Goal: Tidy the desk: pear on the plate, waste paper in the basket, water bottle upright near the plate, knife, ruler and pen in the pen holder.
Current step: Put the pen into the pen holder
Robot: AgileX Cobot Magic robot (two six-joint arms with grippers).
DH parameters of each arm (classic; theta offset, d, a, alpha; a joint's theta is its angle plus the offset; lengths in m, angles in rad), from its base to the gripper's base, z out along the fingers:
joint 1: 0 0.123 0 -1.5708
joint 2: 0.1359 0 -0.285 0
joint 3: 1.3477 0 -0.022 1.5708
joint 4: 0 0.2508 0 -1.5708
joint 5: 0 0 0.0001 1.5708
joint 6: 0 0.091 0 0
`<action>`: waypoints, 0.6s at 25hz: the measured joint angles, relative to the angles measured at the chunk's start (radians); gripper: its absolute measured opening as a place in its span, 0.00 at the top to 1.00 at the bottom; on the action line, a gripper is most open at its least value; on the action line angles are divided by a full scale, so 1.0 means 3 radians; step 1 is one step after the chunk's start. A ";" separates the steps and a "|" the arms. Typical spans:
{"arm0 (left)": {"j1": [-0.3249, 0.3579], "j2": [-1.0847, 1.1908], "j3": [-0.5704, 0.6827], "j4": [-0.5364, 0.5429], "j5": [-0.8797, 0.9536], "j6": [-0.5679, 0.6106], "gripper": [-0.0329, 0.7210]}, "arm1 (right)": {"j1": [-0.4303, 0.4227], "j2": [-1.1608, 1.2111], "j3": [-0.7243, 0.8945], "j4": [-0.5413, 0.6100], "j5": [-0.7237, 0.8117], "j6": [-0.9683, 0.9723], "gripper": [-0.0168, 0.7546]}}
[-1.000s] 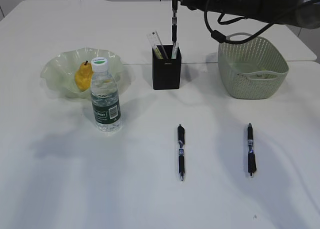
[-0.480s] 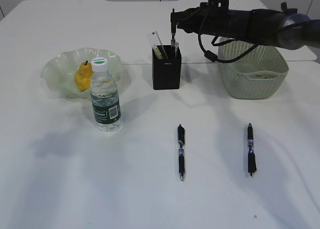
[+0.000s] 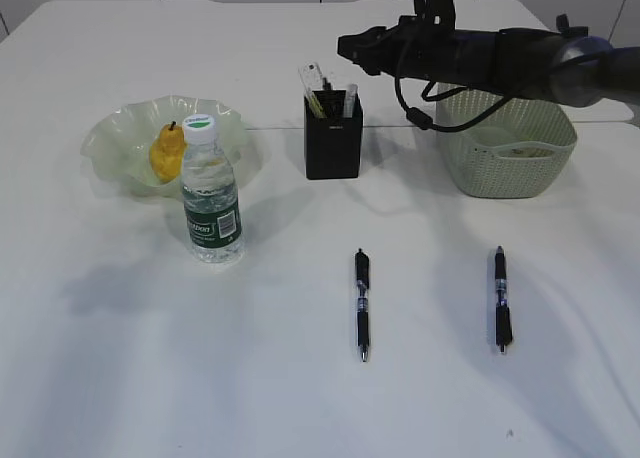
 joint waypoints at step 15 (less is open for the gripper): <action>0.0000 0.0000 0.0000 0.0000 0.0000 0.0000 0.27 | 0.0000 0.0000 0.0000 -0.0021 0.0140 0.0936 0.64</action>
